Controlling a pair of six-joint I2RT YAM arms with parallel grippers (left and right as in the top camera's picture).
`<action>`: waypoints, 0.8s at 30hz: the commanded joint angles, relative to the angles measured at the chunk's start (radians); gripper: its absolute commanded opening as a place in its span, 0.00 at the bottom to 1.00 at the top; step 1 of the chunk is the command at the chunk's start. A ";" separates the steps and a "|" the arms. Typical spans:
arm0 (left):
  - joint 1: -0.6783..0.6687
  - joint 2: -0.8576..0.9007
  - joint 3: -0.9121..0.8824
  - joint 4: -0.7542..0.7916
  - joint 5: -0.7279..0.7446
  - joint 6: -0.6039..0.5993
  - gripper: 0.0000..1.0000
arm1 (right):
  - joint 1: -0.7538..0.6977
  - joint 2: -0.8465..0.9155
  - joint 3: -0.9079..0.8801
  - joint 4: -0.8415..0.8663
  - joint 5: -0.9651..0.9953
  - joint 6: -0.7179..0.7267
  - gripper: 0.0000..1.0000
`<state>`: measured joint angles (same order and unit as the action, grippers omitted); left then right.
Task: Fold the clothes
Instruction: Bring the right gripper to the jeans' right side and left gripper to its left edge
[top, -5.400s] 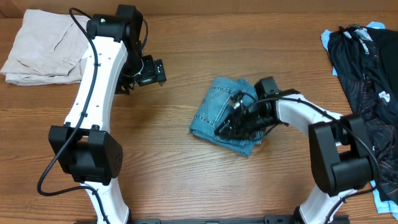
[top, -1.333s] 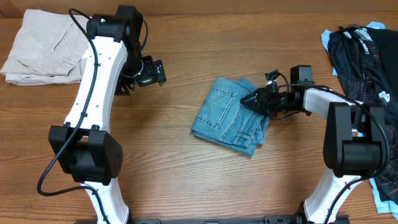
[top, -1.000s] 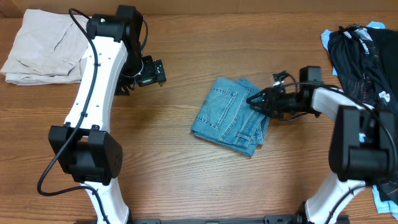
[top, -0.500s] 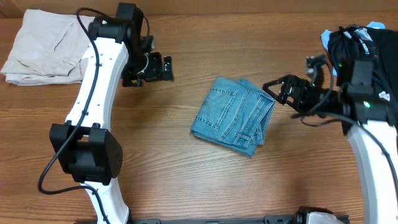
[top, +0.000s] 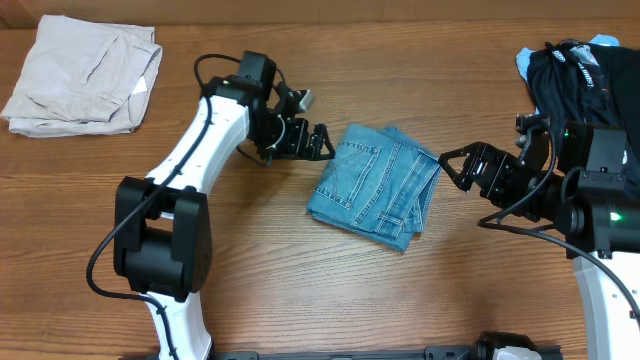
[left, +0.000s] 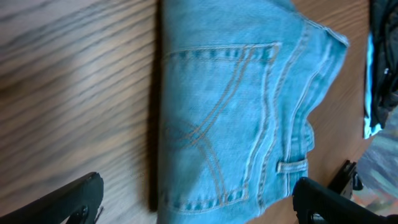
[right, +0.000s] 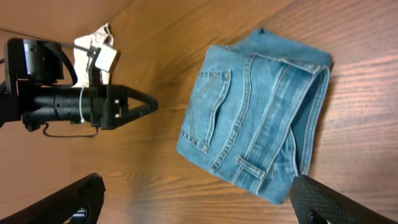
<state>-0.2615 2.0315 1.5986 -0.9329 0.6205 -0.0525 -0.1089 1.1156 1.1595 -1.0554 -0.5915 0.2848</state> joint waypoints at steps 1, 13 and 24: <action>-0.018 0.018 -0.026 0.064 0.054 0.011 1.00 | 0.003 -0.004 0.013 -0.025 0.014 0.004 1.00; -0.040 0.197 -0.026 0.091 0.139 0.030 1.00 | 0.003 -0.004 0.013 -0.051 0.014 0.003 1.00; -0.055 0.226 -0.026 0.065 0.217 0.031 1.00 | 0.003 -0.004 0.013 -0.051 0.014 0.000 1.00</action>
<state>-0.2955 2.2280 1.5826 -0.8547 0.8204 -0.0479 -0.1089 1.1156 1.1595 -1.1107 -0.5835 0.2874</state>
